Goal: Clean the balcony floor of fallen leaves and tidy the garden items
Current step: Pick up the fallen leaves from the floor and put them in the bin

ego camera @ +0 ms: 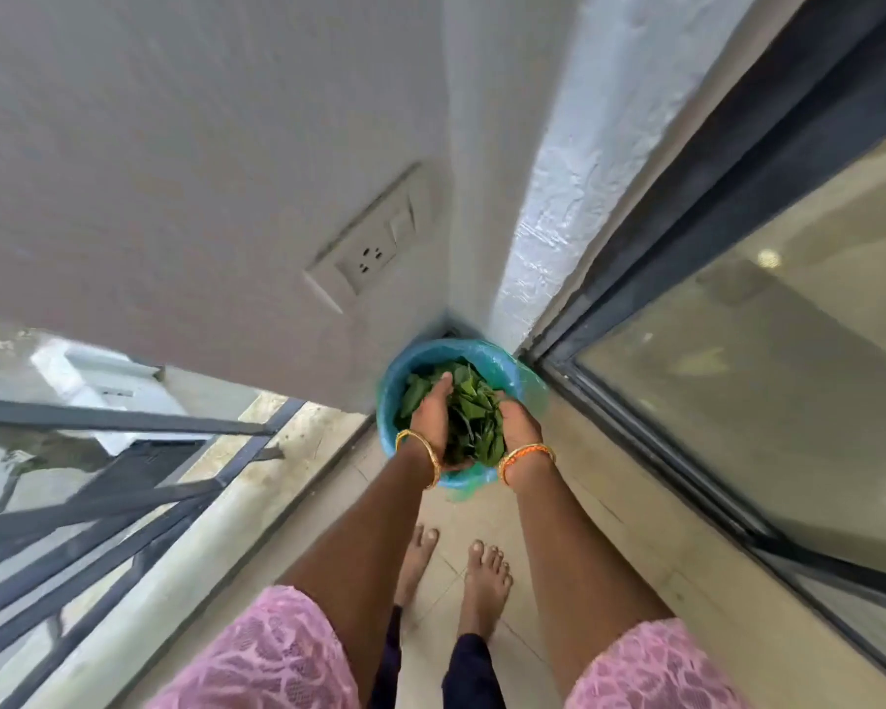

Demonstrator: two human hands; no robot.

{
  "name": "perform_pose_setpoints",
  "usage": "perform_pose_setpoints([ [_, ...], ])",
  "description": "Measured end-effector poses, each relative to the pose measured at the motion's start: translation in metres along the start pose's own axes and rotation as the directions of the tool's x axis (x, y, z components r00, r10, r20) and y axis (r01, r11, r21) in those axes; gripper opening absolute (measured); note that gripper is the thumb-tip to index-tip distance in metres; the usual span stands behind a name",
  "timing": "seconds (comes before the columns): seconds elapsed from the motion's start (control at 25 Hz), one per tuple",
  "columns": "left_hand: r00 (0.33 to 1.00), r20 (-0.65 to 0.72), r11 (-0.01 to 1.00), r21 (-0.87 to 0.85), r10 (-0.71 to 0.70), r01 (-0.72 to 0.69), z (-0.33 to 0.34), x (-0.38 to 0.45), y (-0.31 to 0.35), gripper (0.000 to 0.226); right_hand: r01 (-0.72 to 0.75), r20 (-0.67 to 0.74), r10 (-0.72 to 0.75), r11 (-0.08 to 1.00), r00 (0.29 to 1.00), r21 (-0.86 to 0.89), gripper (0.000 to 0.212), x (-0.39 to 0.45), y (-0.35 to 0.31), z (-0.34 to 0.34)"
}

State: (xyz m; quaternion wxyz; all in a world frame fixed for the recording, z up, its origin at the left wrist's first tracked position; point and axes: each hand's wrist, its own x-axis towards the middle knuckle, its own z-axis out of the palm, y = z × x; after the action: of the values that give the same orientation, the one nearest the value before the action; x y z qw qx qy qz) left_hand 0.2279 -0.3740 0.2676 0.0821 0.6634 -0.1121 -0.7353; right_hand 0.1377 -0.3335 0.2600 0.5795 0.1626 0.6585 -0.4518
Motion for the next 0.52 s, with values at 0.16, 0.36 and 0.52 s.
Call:
perform_pose_setpoints([
  [0.16, 0.999, -0.016, 0.995, 0.093, -0.029, 0.031, -0.032, 0.079, 0.001, 0.092, -0.068, -0.001, 0.068, 0.995, 0.998, -0.077, 0.046, 0.037, 0.006, 0.011],
  [0.36, 0.990, -0.100, 0.970, 0.229, 0.101, -0.076, -0.038, 0.058, 0.014, 0.064, -0.151, -0.004, 0.151, 0.988, 0.988, 0.042, 0.056, 0.033, -0.003, 0.015],
  [0.52, 0.957, -0.039, 0.806, 0.550, 0.287, -0.219, -0.041, 0.059, 0.010, 0.049, -0.114, -0.055, 0.122, 0.986, 0.991, 0.124, 0.036, 0.026, -0.003, 0.018],
])
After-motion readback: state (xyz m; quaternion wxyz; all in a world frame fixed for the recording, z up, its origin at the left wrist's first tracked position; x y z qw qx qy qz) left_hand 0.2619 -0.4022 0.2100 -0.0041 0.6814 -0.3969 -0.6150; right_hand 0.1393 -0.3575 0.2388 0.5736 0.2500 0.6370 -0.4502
